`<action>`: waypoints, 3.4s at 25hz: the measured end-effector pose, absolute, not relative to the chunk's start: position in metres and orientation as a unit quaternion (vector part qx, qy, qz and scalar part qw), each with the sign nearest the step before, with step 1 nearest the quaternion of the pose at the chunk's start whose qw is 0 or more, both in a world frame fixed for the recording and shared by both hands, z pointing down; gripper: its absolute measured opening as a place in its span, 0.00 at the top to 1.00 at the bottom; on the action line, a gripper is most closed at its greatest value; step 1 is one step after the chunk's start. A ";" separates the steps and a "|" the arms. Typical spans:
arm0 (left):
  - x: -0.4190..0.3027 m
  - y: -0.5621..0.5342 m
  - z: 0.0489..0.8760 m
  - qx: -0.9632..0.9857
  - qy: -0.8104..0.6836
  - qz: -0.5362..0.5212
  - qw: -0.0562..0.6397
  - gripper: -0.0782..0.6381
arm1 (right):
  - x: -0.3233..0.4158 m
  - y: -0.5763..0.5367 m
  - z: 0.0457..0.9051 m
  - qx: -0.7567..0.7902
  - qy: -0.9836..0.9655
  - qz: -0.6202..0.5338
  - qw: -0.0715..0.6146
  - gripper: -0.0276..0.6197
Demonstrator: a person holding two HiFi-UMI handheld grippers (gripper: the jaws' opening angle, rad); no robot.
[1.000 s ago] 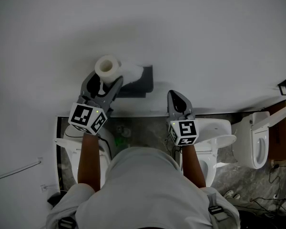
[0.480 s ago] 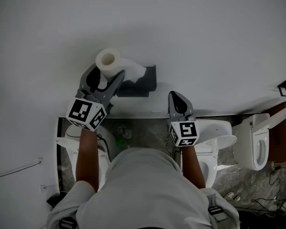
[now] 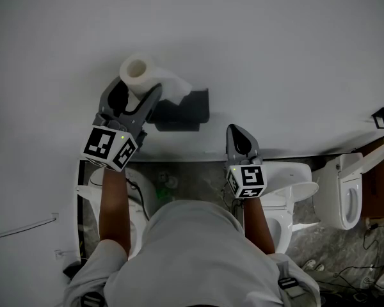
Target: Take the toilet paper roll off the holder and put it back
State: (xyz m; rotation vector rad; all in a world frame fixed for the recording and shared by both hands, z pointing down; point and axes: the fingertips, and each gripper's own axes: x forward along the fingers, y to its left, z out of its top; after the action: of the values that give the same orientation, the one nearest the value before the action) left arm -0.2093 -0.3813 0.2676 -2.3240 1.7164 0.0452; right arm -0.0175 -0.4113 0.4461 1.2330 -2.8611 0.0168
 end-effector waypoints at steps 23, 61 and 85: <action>-0.213 -0.390 0.228 -0.786 0.600 0.017 0.149 0.46 | -0.011 -0.413 0.455 0.403 -0.915 0.011 0.004 0.96; -0.190 -0.384 0.257 -0.797 0.591 -0.001 0.123 0.46 | 0.011 -0.393 0.443 0.398 -0.917 -0.005 0.000 0.96; -0.200 -0.402 0.337 -0.810 0.584 -0.019 0.048 0.46 | 0.006 -0.390 0.467 0.408 -0.912 0.005 0.035 0.96</action>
State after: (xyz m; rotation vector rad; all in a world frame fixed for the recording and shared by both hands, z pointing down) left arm -0.1999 -0.4019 0.3372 -2.4690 1.7809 -0.0584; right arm 0.0059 -0.3903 0.4666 1.2544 -2.8034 0.0156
